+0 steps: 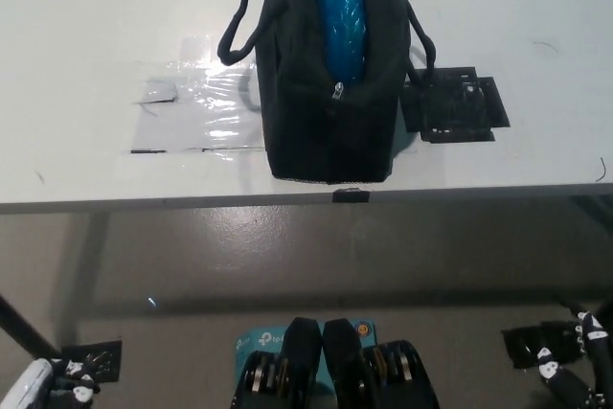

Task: The robot uses its right hand to pick up a stack of plates kept in the middle of the desk and put it inside a bag kept next to it

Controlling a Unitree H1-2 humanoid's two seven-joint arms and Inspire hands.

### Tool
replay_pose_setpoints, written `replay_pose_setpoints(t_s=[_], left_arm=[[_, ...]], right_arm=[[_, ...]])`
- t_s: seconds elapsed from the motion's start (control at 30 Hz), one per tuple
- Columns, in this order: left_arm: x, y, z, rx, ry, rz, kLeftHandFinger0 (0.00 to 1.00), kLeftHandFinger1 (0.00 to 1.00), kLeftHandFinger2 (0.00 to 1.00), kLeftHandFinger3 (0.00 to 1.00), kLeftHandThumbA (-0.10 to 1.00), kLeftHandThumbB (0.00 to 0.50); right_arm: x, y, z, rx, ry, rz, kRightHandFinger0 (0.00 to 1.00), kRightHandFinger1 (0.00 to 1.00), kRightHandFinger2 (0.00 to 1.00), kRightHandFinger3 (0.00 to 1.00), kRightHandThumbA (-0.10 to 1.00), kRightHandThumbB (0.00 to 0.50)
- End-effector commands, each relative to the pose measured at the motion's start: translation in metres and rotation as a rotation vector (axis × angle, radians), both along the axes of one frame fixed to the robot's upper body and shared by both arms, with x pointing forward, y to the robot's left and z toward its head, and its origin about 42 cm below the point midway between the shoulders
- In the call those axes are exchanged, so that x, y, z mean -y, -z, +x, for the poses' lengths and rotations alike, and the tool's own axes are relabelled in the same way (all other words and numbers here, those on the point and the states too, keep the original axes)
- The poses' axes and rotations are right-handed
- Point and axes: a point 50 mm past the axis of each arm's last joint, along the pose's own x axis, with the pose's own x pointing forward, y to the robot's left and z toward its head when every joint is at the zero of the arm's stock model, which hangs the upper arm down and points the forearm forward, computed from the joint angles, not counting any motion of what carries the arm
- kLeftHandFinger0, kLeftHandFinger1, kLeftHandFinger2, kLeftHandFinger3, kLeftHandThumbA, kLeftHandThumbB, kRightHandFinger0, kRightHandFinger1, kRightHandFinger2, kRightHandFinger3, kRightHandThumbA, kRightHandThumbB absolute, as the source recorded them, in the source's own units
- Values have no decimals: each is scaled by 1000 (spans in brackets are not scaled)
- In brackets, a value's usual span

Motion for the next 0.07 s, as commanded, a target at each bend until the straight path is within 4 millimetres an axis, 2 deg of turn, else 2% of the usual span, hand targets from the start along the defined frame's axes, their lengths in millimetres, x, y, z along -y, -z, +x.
replay_pose_setpoints(t_s=[0.0, 0.03], left_arm=[[-1, -14, 10, 68, 20, 33, 610, 628, 724, 757, -100, 61], [0, -16, 15, 75, 24, 33, 610, 629, 724, 759, -100, 61]], right_arm=[[3, -16, 6, 121, 3, 11, 497, 523, 617, 872, 430, 164], [3, -19, 10, 126, 5, 8, 497, 523, 617, 873, 432, 163]])
